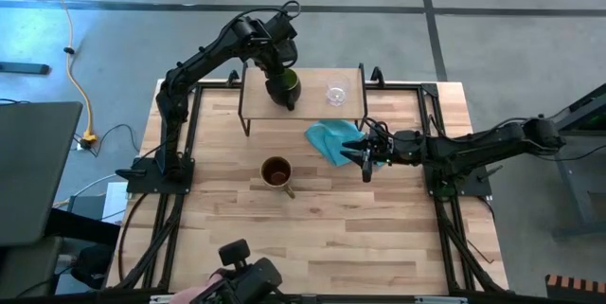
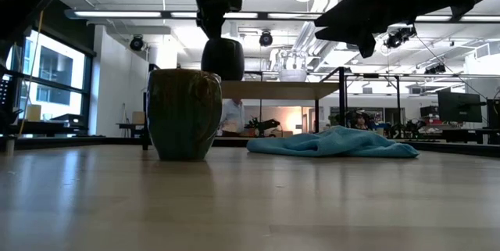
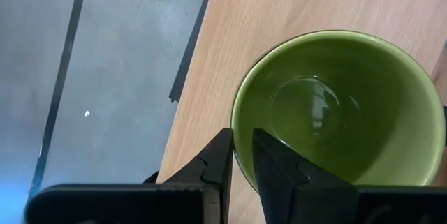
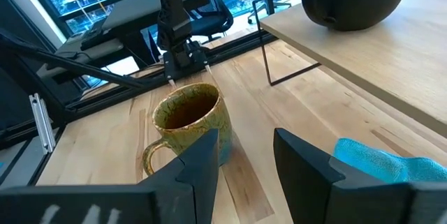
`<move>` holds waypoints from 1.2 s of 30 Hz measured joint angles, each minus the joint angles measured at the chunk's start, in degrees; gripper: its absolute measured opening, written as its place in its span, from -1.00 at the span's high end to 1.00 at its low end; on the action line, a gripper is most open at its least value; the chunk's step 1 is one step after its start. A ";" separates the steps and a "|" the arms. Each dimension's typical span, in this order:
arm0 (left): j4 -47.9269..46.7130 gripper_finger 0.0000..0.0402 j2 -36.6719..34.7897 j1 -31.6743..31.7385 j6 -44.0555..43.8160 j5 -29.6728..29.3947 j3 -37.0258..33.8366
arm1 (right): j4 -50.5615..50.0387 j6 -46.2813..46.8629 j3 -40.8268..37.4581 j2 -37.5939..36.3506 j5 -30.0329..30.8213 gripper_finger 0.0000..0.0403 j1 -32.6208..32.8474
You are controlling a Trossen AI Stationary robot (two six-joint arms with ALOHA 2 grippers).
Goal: Stack small to large cups/mugs on shelf
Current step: Put the black mug on the shelf
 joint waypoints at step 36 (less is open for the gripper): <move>3.24 0.77 0.57 0.00 -1.28 1.48 -0.04 | -0.45 0.12 -0.02 0.00 -0.92 0.36 0.02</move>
